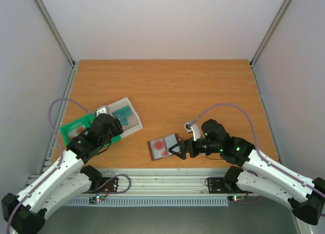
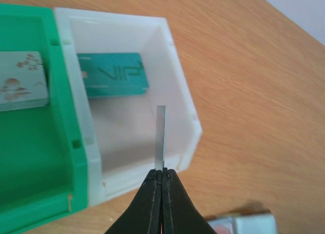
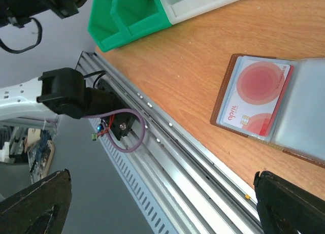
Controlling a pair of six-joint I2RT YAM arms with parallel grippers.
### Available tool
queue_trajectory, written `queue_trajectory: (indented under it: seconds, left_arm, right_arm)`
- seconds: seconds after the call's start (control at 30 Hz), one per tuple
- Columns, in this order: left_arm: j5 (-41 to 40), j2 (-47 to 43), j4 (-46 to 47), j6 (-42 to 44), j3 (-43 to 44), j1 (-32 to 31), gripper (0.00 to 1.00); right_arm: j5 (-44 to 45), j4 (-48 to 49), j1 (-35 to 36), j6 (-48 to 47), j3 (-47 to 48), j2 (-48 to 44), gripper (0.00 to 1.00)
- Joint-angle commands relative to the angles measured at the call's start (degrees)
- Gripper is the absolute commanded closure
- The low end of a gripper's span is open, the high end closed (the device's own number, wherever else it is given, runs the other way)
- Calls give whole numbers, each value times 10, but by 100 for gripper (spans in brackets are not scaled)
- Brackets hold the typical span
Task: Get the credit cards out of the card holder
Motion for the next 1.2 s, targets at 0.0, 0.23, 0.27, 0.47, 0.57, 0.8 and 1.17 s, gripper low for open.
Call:
queue_trajectory:
  seconds: [0.0, 0.23, 0.27, 0.47, 0.57, 0.8, 1.17]
  left_arm:
    - [-35, 38, 66, 10, 18, 35, 100]
    - [-1, 127, 109, 21, 38, 94, 100]
    - [4, 138, 118, 21, 37, 100, 100]
    - [25, 189, 179, 14, 28, 131, 100]
    - [49, 205, 227, 3, 14, 139, 100]
    - [47, 256, 253, 3, 20, 150, 100]
    - [32, 301, 283, 4, 9, 150, 100]
  right_arm:
    - [-8, 12, 2, 7, 2, -5, 2]
    - [-3, 12, 2, 4, 3, -3, 1]
    - [-4, 12, 2, 4, 3, -2, 2]
    - [-6, 11, 2, 4, 4, 6, 2]
    - [-3, 8, 2, 5, 6, 12, 2]
    - [-3, 19, 2, 13, 0, 20, 2]
    - [1, 18, 2, 14, 1, 25, 1]
